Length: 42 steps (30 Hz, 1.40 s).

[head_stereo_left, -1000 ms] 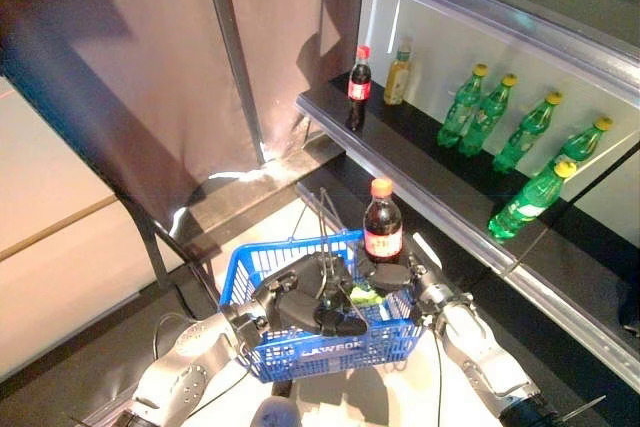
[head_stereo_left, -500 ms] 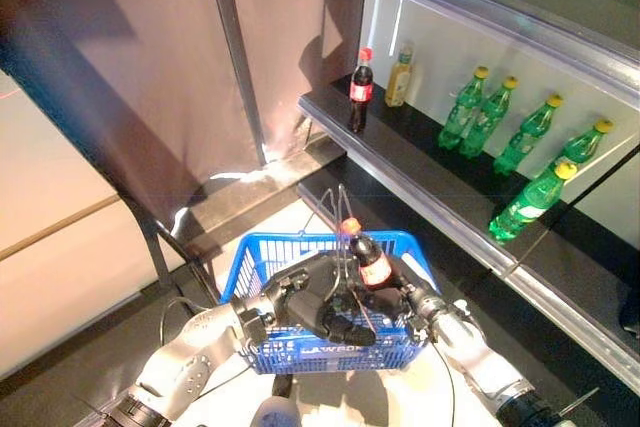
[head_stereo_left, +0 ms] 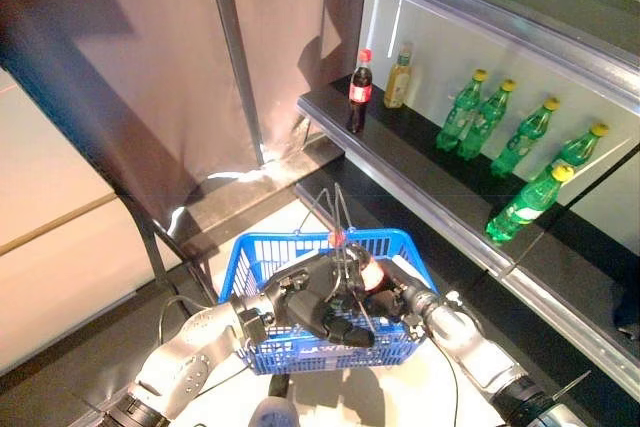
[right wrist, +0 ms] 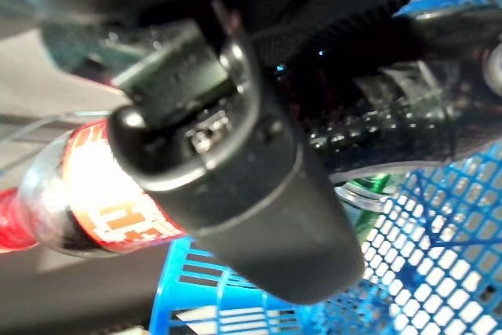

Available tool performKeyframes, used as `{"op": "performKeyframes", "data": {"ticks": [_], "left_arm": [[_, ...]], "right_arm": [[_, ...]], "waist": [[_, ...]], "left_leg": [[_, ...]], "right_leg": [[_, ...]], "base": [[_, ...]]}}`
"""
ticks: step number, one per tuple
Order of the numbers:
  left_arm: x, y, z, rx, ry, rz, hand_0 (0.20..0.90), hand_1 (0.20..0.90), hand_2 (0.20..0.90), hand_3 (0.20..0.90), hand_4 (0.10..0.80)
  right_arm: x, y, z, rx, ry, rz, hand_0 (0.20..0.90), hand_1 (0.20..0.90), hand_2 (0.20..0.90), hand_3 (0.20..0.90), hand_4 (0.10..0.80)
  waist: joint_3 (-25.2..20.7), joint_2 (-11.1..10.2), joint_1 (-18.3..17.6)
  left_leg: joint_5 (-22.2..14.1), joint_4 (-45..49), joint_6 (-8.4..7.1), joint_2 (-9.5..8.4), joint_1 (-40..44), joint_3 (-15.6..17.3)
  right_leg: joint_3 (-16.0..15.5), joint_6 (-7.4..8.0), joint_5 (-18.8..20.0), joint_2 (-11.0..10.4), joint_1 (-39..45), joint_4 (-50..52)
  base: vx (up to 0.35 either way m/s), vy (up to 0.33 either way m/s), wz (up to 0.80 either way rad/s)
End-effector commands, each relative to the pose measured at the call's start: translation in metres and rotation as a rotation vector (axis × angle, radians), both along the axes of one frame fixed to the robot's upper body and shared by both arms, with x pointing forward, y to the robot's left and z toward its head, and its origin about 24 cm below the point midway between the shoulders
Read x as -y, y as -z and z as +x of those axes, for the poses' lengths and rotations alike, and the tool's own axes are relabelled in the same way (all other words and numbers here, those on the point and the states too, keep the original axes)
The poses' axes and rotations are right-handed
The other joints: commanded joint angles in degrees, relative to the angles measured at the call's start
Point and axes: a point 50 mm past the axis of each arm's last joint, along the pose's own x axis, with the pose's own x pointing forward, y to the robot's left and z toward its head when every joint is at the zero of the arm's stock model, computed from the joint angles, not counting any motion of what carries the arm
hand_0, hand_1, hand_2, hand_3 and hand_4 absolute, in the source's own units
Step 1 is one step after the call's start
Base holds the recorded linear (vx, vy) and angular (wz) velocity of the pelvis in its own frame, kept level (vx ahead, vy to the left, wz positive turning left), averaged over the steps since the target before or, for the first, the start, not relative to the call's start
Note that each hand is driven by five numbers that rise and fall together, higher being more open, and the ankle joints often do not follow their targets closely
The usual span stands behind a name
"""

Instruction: Pick up the drink and place into the basket.

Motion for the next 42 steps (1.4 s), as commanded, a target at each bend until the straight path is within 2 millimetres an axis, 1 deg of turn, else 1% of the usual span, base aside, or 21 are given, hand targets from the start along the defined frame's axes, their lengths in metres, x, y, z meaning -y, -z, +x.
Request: {"op": "performKeyframes", "data": {"ticks": [1, 5, 10, 17, 20, 25, 28, 36, 42], "left_arm": [[0.048, -0.155, -0.013, 0.752, 0.383, -0.507, 0.300, 0.300, 0.300, 0.200, 0.100], [0.050, -0.156, -0.014, 0.767, 0.400, -0.492, 0.300, 0.300, 0.300, 0.200, 0.100], [0.052, -0.160, -0.014, 0.783, 0.427, -0.479, 0.300, 0.300, 0.300, 0.200, 0.100], [0.059, -0.164, -0.018, 0.827, 0.489, -0.459, 0.300, 0.300, 0.300, 0.200, 0.100], [0.063, -0.167, -0.019, 0.843, 0.515, -0.461, 0.300, 0.300, 0.300, 0.200, 0.100], [0.067, -0.169, -0.021, 0.850, 0.540, -0.469, 0.300, 0.300, 0.300, 0.200, 0.100], [0.070, -0.169, -0.023, 0.858, 0.556, -0.480, 0.300, 0.300, 0.300, 0.200, 0.100], [0.071, -0.172, -0.025, 0.869, 0.573, -0.496, 0.300, 0.300, 0.300, 0.200, 0.100], [0.073, -0.174, -0.027, 0.877, 0.579, -0.513, 0.300, 0.300, 0.300, 0.200, 0.100]], "right_arm": [[-0.001, -0.053, 0.043, 0.228, -0.093, -0.108, 0.300, 0.300, 0.300, 0.200, 0.100], [-0.003, -0.057, 0.047, 0.224, -0.143, -0.148, 0.300, 0.300, 0.300, 0.200, 0.100], [-0.010, -0.062, 0.050, 0.199, -0.264, -0.225, 0.300, 0.300, 0.300, 0.200, 0.100], [-0.026, -0.063, 0.052, 0.121, -0.426, -0.246, 0.300, 0.300, 0.300, 0.200, 0.100], [-0.033, -0.056, 0.053, 0.071, -0.467, -0.231, 0.300, 0.300, 0.300, 0.200, 0.100], [-0.040, -0.051, 0.051, 0.056, -0.491, -0.206, 0.300, 0.300, 0.300, 0.200, 0.100], [-0.047, -0.044, 0.049, 0.035, -0.500, -0.180, 0.300, 0.300, 0.300, 0.200, 0.100], [-0.051, -0.026, 0.043, -0.019, -0.475, -0.134, 0.300, 0.300, 0.300, 0.200, 0.100], [-0.052, -0.016, 0.040, -0.051, -0.443, -0.101, 0.300, 0.300, 0.300, 0.200, 0.100]], "waist": [[-7.53, -1.84, 1.47], [-7.56, -1.87, 1.54], [-7.84, -2.08, 1.76], [-8.14, -2.34, 2.20], [-8.38, -2.34, 2.43], [-8.46, -2.24, 2.64], [-8.64, -2.07, 2.82], [-8.79, -1.68, 3.21], [-8.85, -1.46, 3.24]], "left_leg": [[-7.98, -0.15, 3.05, -0.86, 6.88, 4.61], [-7.97, -0.15, 3.08, -0.89, 6.89, 4.55], [-7.96, -0.15, 3.07, -0.93, 6.90, 4.51], [-7.84, -0.15, 2.89, -0.90, 6.92, 4.36], [-7.84, -0.15, 2.81, -0.97, 7.01, 4.18], [-7.83, -0.15, 2.77, -1.08, 7.11, 3.85], [-7.92, -0.15, 2.81, -1.25, 7.31, 3.61], [-8.03, -0.15, 2.85, -1.30, 7.50, 3.49], [-8.00, -0.15, 2.89, -1.39, 7.49, 3.48]], "right_leg": [[1.23, -2.96, 2.89, 0.84, -4.27, 2.32], [1.32, -3.02, 2.86, 0.90, -4.30, 2.38], [1.31, -3.06, 2.73, 1.04, -4.06, 2.30], [1.16, -3.16, 2.63, 1.08, -3.76, 2.22], [1.03, -3.22, 2.59, 1.10, -3.54, 2.15], [0.92, -3.30, 2.47, 1.14, -3.30, 2.18], [0.79, -3.35, 2.34, 1.12, -3.01, 2.23], [0.47, -3.30, 2.28, 0.97, -2.58, 2.03], [0.54, -3.31, 2.28, 1.00, -2.52, 1.92]], "base": [[0.000, 0.000, 0.00], [0.000, 0.000, 0.00], [0.000, 0.000, 0.00], [0.000, 0.000, 0.00], [0.000, 0.000, 0.00], [0.000, 0.000, 0.00], [0.000, 0.000, 0.00], [0.000, 0.000, 0.00], [0.000, 0.000, 0.00]]}}
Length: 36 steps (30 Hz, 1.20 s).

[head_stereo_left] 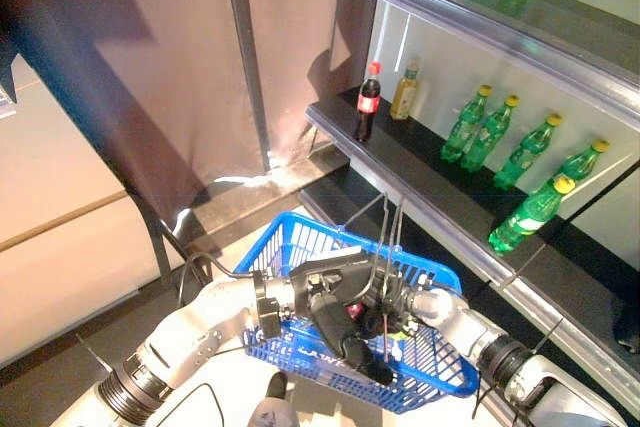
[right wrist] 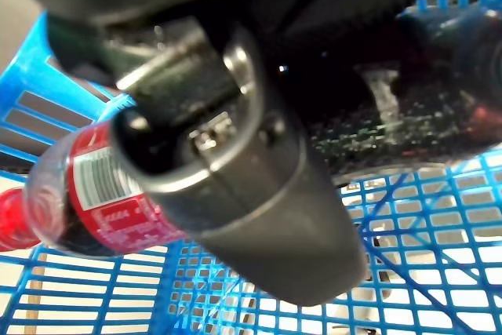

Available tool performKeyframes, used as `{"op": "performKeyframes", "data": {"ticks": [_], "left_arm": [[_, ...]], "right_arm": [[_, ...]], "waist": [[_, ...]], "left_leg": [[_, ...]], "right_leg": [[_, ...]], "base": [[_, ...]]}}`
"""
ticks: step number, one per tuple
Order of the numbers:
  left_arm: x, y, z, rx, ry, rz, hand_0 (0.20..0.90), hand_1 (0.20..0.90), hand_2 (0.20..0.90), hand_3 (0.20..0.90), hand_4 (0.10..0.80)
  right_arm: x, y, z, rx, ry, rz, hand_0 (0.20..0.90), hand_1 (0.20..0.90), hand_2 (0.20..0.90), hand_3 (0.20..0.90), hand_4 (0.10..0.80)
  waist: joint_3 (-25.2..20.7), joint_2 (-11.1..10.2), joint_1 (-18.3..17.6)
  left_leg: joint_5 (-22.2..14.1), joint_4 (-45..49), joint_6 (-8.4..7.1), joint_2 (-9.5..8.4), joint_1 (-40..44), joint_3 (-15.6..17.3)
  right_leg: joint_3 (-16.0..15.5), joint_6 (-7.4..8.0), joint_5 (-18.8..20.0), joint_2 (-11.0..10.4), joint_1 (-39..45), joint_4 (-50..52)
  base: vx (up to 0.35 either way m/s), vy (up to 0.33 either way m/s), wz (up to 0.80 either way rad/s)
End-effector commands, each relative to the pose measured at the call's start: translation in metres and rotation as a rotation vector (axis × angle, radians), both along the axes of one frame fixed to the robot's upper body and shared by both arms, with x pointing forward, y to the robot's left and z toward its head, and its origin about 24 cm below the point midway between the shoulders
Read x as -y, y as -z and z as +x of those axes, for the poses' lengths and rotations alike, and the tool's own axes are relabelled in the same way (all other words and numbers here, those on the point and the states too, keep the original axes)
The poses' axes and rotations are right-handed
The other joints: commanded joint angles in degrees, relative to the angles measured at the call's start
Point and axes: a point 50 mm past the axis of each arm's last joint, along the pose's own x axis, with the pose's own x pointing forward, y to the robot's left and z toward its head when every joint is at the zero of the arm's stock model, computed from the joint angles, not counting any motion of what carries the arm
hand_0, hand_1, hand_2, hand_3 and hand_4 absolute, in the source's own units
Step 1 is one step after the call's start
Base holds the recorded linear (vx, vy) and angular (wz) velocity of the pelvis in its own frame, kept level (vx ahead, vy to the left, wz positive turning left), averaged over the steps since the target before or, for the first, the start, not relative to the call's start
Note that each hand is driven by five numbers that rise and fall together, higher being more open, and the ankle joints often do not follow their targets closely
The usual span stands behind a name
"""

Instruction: Pick up the drink and place into the basket.

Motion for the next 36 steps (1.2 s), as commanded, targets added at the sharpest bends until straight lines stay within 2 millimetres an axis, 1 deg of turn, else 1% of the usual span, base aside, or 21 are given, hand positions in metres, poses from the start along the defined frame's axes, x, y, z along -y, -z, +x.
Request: {"op": "performKeyframes", "data": {"ticks": [1, 2, 3, 4, 5, 6, 7, 14, 21, 30, 34, 36], "left_arm": [[0.040, -0.137, -0.031, 0.560, 0.369, -0.653, 0.300, 0.300, 0.300, 0.200, 0.100], [0.040, -0.138, -0.032, 0.560, 0.372, -0.657, 0.300, 0.300, 0.300, 0.200, 0.100], [0.040, -0.138, -0.032, 0.560, 0.373, -0.657, 0.300, 0.300, 0.300, 0.200, 0.100], [0.041, -0.139, -0.033, 0.560, 0.376, -0.660, 0.300, 0.300, 0.300, 0.200, 0.100], [0.042, -0.139, -0.034, 0.558, 0.378, -0.664, 0.300, 0.300, 0.300, 0.200, 0.100], [0.042, -0.139, -0.034, 0.558, 0.378, -0.664, 0.300, 0.300, 0.300, 0.200, 0.100], [0.042, -0.140, -0.035, 0.556, 0.380, -0.670, 0.300, 0.300, 0.300, 0.200, 0.100], [0.044, -0.139, -0.036, 0.555, 0.379, -0.675, 0.300, 0.300, 0.300, 0.200, 0.100], [0.042, -0.139, -0.036, 0.560, 0.360, -0.677, 0.300, 0.300, 0.300, 0.200, 0.100], [0.039, -0.138, -0.032, 0.574, 0.311, -0.664, 0.300, 0.300, 0.300, 0.200, 0.100], [0.036, -0.136, -0.026, 0.571, 0.250, -0.645, 0.300, 0.300, 0.300, 0.200, 0.100], [0.033, -0.134, -0.021, 0.572, 0.189, -0.629, 0.300, 0.300, 0.300, 0.200, 0.100]], "right_arm": [[-0.030, -0.026, 0.021, 0.105, -0.059, 0.130, 0.300, 0.300, 0.300, 0.200, 0.100], [-0.030, -0.021, 0.019, 0.090, -0.049, 0.131, 0.345, 0.345, 0.345, 0.252, 0.152], [-0.030, -0.020, 0.019, 0.088, -0.048, 0.130, 0.389, 0.389, 0.389, 0.304, 0.204], [-0.031, -0.015, 0.016, 0.074, -0.042, 0.128, 0.622, 0.622, 0.622, 0.576, 0.476], [-0.032, -0.011, 0.014, 0.062, -0.037, 0.128, 0.773, 0.773, 0.773, 0.752, 0.652], [-0.032, -0.011, 0.014, 0.062, -0.037, 0.128, 0.773, 0.773, 0.773, 0.752, 0.652], [-0.035, -0.007, 0.010, 0.048, -0.035, 0.130, 0.900, 0.900, 0.900, 0.900, 0.800], [-0.041, -0.003, 0.008, 0.041, -0.026, 0.136, 0.900, 0.900, 0.900, 0.900, 0.800], [-0.038, -0.003, 0.008, 0.041, -0.017, 0.135, 0.900, 0.900, 0.900, 0.900, 0.800], [-0.031, -0.004, 0.010, 0.055, 0.015, 0.133, 0.900, 0.900, 0.900, 0.900, 0.800], [-0.026, -0.007, 0.013, 0.093, 0.044, 0.124, 0.900, 0.900, 0.900, 0.900, 0.800], [-0.021, -0.011, 0.015, 0.121, 0.073, 0.125, 0.900, 0.900, 0.900, 0.900, 0.800]], "waist": [[-8.67, -0.80, 1.74], [-8.65, -0.75, 1.82], [-8.65, -0.75, 1.84], [-8.64, -0.67, 1.94], [-8.60, -0.65, 2.03], [-8.60, -0.65, 2.03], [-8.58, -0.61, 2.13], [-8.47, -0.67, 2.50], [-8.50, -0.75, 2.38], [-8.44, -0.83, 2.33], [-8.37, -0.75, 2.13], [-8.33, -0.72, 1.90]], "left_leg": [[-7.98, -0.15, 2.84, -1.06, 5.84, 3.88], [-7.97, -0.15, 2.85, -1.07, 5.81, 3.88], [-7.97, -0.15, 2.86, -1.08, 5.80, 3.85], [-7.98, -0.15, 2.87, -1.12, 5.76, 3.74], [-7.96, -0.15, 2.89, -1.13, 5.77, 3.70], [-7.96, -0.15, 2.89, -1.13, 5.77, 3.70], [-7.99, -0.15, 2.90, -1.14, 5.71, 3.69], [-7.92, -0.15, 2.95, -1.26, 5.61, 3.39], [-7.88, -0.15, 3.00, -1.28, 5.45, 3.47], [-7.82, -0.15, 2.91, -1.19, 5.61, 3.59], [-7.80, -0.15, 2.89, -1.18, 5.72, 3.75], [-7.87, -0.15, 2.89, -1.13, 5.78, 3.89]], "right_leg": [[0.55, -3.51, 2.53, 1.24, -4.52, 1.95], [0.49, -3.48, 2.53, 1.20, -4.54, 1.95], [0.48, -3.48, 2.53, 1.20, -4.54, 1.94], [0.40, -3.50, 2.49, 1.20, -4.53, 1.93], [0.36, -3.53, 2.47, 1.21, -4.49, 1.93], [0.36, -3.53, 2.47, 1.21, -4.49, 1.93], [0.28, -3.52, 2.47, 1.20, -4.54, 1.93], [0.26, -3.65, 2.49, 1.35, -4.48, 1.83], [0.48, -3.72, 2.57, 1.52, -4.70, 1.73], [0.35, -3.76, 2.69, 1.58, -4.54, 1.66], [0.53, -3.74, 2.75, 1.64, -4.51, 1.65], [0.66, -3.71, 2.77, 1.68, -4.51, 1.61]], "base": [[0.000, 0.000, 0.00], [0.000, 0.000, 0.00], [0.000, 0.000, 0.00], [0.000, 0.000, 0.00], [0.000, 0.000, 0.00], [0.000, 0.000, 0.00], [0.000, 0.000, 0.00], [0.000, 0.000, 0.00], [0.000, 0.000, 0.00], [0.000, 0.000, 0.00], [0.000, 0.000, 0.00], [0.000, 0.000, 0.00]]}}
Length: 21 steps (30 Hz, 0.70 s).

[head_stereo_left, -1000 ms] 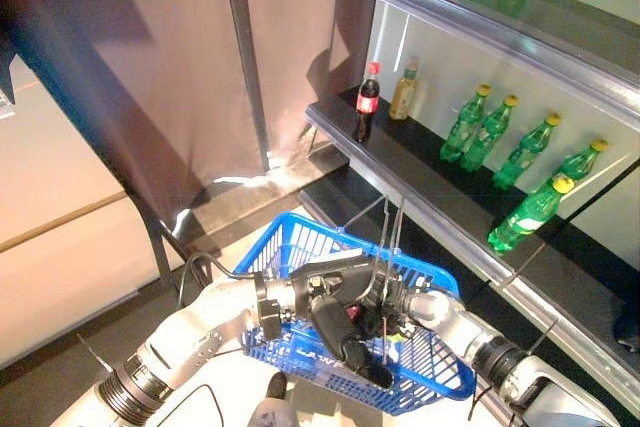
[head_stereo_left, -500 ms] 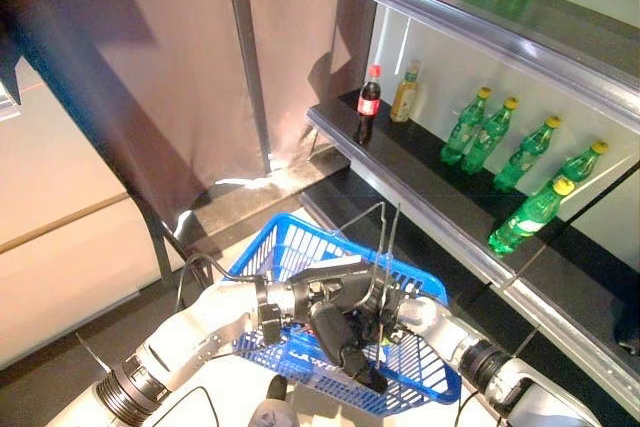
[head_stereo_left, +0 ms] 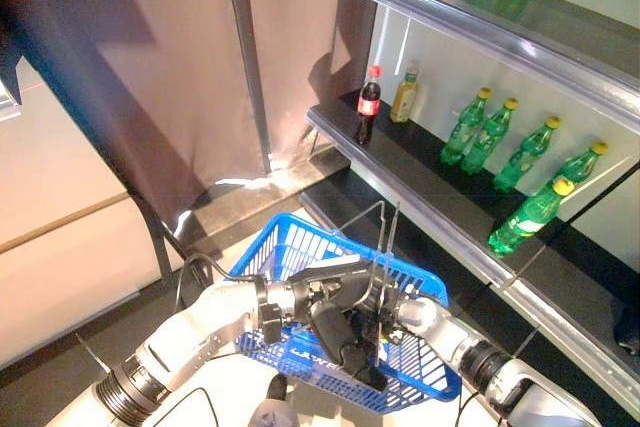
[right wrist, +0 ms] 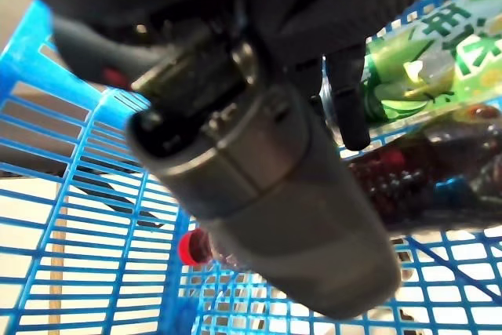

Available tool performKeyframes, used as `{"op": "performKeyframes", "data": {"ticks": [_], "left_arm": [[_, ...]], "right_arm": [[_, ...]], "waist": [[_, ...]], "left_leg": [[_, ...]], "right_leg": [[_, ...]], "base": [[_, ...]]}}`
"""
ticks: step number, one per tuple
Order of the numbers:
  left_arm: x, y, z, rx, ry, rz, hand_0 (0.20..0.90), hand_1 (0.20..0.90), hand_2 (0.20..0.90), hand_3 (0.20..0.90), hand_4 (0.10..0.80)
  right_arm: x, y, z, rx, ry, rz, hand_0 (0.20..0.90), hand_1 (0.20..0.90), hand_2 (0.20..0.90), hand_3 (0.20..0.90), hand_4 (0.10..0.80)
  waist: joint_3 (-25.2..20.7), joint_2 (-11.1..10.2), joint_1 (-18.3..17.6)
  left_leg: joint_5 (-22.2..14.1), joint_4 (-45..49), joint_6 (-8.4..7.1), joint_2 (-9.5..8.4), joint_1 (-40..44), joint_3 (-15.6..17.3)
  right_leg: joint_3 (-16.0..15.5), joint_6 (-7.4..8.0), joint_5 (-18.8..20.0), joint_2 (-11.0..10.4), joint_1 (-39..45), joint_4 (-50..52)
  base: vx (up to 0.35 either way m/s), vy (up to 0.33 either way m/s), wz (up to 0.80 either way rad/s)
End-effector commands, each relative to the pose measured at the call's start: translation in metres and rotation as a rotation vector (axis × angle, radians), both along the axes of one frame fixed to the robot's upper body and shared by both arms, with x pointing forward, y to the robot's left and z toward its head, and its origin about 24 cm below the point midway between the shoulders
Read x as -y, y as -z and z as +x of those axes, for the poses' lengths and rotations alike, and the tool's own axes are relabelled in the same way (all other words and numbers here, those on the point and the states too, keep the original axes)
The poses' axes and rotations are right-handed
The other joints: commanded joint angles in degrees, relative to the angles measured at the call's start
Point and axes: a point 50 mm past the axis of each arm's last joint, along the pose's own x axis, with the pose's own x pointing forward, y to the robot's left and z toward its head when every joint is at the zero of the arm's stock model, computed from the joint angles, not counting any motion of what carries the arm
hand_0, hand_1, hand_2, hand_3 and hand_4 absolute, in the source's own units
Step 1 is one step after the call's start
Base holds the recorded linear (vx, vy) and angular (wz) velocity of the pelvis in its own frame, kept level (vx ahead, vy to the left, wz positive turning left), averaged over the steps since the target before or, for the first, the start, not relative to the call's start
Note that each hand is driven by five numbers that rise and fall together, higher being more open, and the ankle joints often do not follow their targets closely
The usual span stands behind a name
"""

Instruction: Pick up the drink and place into the basket.

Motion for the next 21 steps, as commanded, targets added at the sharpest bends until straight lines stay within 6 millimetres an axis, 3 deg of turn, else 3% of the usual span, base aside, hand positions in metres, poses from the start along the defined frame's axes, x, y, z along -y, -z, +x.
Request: {"op": "performKeyframes", "data": {"ticks": [1, 11, 21], "left_arm": [[0.034, -0.140, -0.018, 0.544, 0.229, -0.701, 0.300, 0.300, 0.300, 0.200, 0.100], [0.006, -0.128, -0.001, 0.558, 0.045, -0.655, 0.300, 0.300, 0.300, 0.200, 0.100], [-0.004, -0.122, 0.008, 0.541, -0.063, -0.617, 0.300, 0.300, 0.300, 0.200, 0.100]], "right_arm": [[-0.001, -0.026, 0.021, 0.161, 0.052, 0.064, 0.900, 0.900, 0.900, 0.900, 0.800], [0.021, -0.047, 0.022, 0.295, 0.150, 0.076, 0.900, 0.900, 0.900, 0.900, 0.800], [0.036, -0.067, 0.025, 0.372, 0.198, 0.101, 0.900, 0.900, 0.900, 0.900, 0.800]], "waist": [[-7.84, -0.74, 1.79], [-6.81, -0.56, 0.65], [-6.74, -0.50, -0.47]], "left_leg": [[-7.89, -0.14, 2.89, -1.09, 5.73, 4.02], [-8.10, -0.14, 2.92, -0.78, 6.25, 4.96], [-8.11, -0.14, 2.91, -0.50, 6.33, 5.60]], "right_leg": [[0.74, -3.73, 2.83, 1.71, -4.66, 1.63], [1.37, -3.59, 3.10, 1.50, -4.72, 1.60], [2.14, -3.52, 3.36, 1.55, -5.14, 1.46]], "base": [[0.000, 0.000, 0.00], [0.000, 0.001, 0.00], [-0.001, 0.001, -0.01]]}}
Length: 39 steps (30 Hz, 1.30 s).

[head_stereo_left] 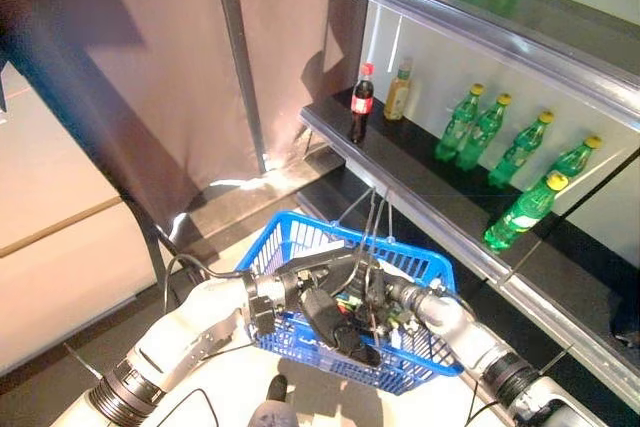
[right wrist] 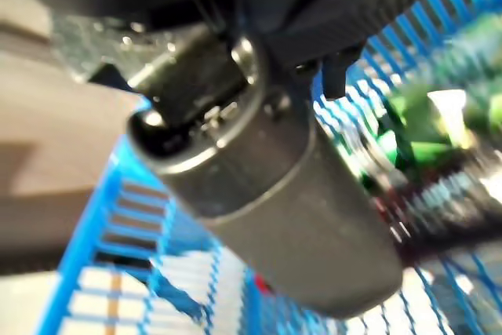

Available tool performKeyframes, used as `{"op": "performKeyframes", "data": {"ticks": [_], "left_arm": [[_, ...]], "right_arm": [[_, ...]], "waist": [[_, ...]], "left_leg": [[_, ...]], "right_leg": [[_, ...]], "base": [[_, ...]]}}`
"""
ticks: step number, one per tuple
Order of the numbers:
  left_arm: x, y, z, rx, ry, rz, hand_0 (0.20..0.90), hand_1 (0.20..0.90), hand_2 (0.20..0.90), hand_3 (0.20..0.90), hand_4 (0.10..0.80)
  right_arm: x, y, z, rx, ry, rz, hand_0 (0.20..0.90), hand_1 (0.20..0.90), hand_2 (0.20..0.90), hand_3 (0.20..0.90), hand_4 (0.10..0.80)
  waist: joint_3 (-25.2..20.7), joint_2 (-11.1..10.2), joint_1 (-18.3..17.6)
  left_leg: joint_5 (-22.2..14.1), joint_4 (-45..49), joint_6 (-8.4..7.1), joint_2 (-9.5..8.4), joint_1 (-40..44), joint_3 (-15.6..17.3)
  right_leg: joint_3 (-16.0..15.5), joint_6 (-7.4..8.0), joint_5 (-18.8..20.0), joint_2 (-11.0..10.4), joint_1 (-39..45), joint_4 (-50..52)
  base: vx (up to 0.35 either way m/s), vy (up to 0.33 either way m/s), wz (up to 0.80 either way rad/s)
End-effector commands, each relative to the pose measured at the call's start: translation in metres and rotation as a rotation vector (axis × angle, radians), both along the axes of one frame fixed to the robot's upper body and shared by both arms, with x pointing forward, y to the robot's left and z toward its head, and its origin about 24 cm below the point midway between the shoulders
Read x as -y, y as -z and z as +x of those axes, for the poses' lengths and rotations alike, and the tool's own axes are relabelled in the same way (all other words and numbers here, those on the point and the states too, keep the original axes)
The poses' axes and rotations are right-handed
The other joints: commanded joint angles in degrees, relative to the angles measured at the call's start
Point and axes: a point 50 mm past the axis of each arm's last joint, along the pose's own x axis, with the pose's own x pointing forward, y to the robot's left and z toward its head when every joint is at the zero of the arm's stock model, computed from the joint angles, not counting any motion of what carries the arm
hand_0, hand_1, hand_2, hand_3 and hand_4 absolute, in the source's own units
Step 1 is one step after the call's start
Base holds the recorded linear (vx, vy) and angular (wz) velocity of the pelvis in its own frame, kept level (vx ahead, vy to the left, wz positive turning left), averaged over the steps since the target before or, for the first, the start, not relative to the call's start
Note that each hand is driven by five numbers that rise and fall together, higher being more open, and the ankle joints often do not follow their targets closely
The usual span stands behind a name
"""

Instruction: Pick up the drink and place into the basket.

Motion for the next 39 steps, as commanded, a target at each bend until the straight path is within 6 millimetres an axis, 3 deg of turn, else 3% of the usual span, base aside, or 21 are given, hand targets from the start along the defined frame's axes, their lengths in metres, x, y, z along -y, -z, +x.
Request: {"op": "performKeyframes", "data": {"ticks": [1, 15, 20, 21, 32, 35, 39], "left_arm": [[0.009, -0.119, 0.003, 0.548, 0.032, -0.570, 0.300, 0.300, 0.300, 0.200, 0.100], [-0.024, -0.092, 0.019, 0.485, -0.257, -0.487, 0.300, 0.300, 0.300, 0.200, 0.100], [-0.041, -0.078, 0.024, 0.457, -0.429, -0.456, 0.300, 0.300, 0.300, 0.200, 0.100], [-0.052, -0.069, 0.027, 0.429, -0.536, -0.442, 0.300, 0.300, 0.300, 0.200, 0.100], [-0.086, -0.034, 0.030, 0.368, -0.828, -0.383, 0.300, 0.300, 0.300, 0.200, 0.100], [-0.106, -0.015, 0.026, 0.350, -0.977, -0.319, 0.300, 0.300, 0.300, 0.200, 0.100], [-0.121, 0.000, 0.022, 0.328, -1.075, -0.260, 0.300, 0.300, 0.300, 0.200, 0.100]], "right_arm": [[0.003, -0.036, 0.019, 0.183, -0.003, 0.012, 0.900, 0.900, 0.900, 0.900, 0.800], [0.028, -0.072, 0.014, 0.355, 0.121, 0.125, 0.900, 0.900, 0.900, 0.900, 0.800], [0.037, -0.078, 0.005, 0.406, 0.170, 0.174, 0.900, 0.900, 0.900, 0.900, 0.800], [0.042, -0.080, 0.002, 0.432, 0.204, 0.197, 0.900, 0.900, 0.900, 0.900, 0.800], [0.058, -0.073, -0.013, 0.482, 0.408, 0.393, 0.900, 0.900, 0.900, 0.900, 0.800], [0.068, -0.060, -0.023, 0.463, 0.532, 0.528, 0.900, 0.900, 0.900, 0.900, 0.800], [0.078, -0.050, -0.032, 0.457, 0.605, 0.562, 0.900, 0.900, 0.900, 0.900, 0.800]], "waist": [[-6.74, -0.50, 1.02], [-6.61, 0.00, -0.43], [-6.54, 0.20, -1.22], [-6.59, 0.26, -1.73], [-6.83, 0.79, -4.01], [-6.92, 1.13, -5.36], [-7.02, 1.17, -6.33]], "left_leg": [[-7.93, -0.14, 2.67, -0.23, 6.36, 4.84], [-8.09, -0.14, 2.76, 0.05, 6.35, 5.58], [-8.09, -0.14, 2.85, 0.09, 6.38, 5.87], [-8.13, -0.14, 2.83, 0.18, 6.38, 6.21], [-8.20, -0.14, 2.94, 0.48, 6.64, 7.68], [-8.40, -0.14, 2.90, 0.56, 6.77, 8.41], [-8.55, -0.14, 2.86, 0.60, 6.71, 8.95]], "right_leg": [[1.61, -3.56, 3.37, 2.04, -4.65, 1.46], [2.65, -3.31, 3.54, 2.02, -5.22, 1.24], [3.14, -3.20, 3.71, 2.01, -5.56, 1.25], [3.46, -3.16, 3.75, 2.03, -5.78, 1.23], [4.65, -3.10, 4.13, 1.95, -6.42, 1.04], [5.39, -3.04, 4.26, 1.92, -6.78, 0.89], [6.06, -2.98, 4.39, 1.98, -7.11, 0.76]], "base": [[0.000, 0.001, -0.03], [-0.006, -0.001, -0.04], [-0.005, -0.002, -0.03], [-0.014, -0.002, -0.04], [-0.006, 0.004, -0.09], [0.003, 0.005, -0.11], [-0.003, -0.004, -0.18]]}}
